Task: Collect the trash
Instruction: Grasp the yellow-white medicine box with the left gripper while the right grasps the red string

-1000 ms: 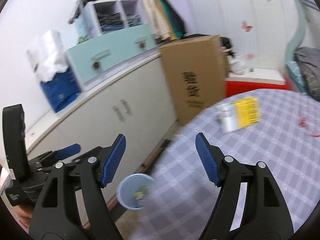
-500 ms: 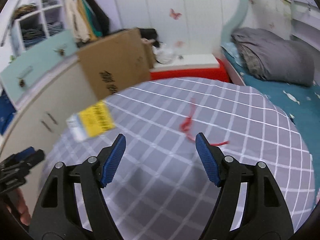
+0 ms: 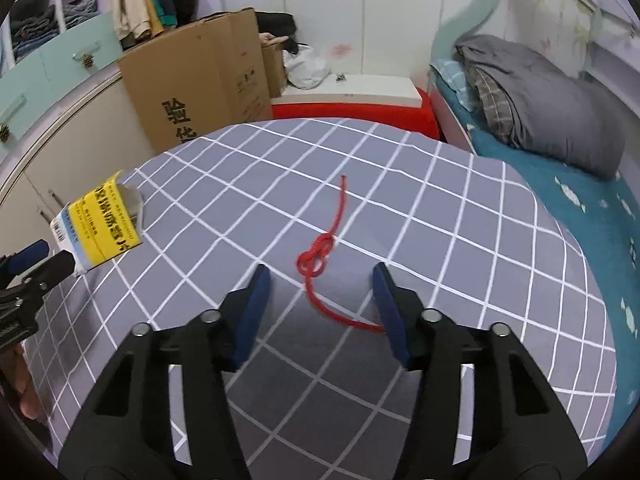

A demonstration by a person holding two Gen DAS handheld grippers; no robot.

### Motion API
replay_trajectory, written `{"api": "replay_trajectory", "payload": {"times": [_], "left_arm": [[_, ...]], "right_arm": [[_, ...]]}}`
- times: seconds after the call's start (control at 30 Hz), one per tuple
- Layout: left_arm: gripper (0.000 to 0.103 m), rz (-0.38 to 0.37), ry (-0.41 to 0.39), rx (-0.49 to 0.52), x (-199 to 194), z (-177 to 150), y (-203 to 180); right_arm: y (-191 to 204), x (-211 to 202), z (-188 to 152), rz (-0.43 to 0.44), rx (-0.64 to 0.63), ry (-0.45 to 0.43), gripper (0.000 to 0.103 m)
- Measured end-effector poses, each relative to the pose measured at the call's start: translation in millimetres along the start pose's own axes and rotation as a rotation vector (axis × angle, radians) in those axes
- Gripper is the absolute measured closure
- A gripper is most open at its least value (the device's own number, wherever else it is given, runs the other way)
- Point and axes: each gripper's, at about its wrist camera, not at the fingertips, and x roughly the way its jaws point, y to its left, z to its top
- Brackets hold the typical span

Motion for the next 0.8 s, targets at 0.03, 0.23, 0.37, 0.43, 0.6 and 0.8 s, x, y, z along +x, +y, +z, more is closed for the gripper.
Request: {"api": "replay_trajectory", "payload": {"times": [0.03, 0.23, 0.37, 0.43, 0.6, 0.8], "left_arm": [[0.020, -0.002, 0.000, 0.002, 3, 2, -2], [0.020, -0.009, -0.006, 0.037, 11, 12, -16], [0.049, -0.034, 0.001, 0.056, 14, 12, -24], [0.079, -0.061, 0.023, 0.047, 16, 12, -22], [0.102, -0.118, -0.001, 0.009, 1, 5, -14], [0.102, -0.154, -0.040, 0.006, -32, -3, 0]], "right_arm": [[0, 1, 0, 0.004, 0.003, 0.007, 0.065], [-3, 3, 2, 0.023, 0.020, 0.015, 0.093], [-2, -4, 1, 0.023, 0.012, -0.015, 0.098], [-3, -7, 1, 0.029, 0.012, -0.030, 0.099], [3, -12, -4, 0.119, 0.028, -0.018, 0.099], [39, -37, -12, 0.213, -0.018, -0.043, 0.099]]}}
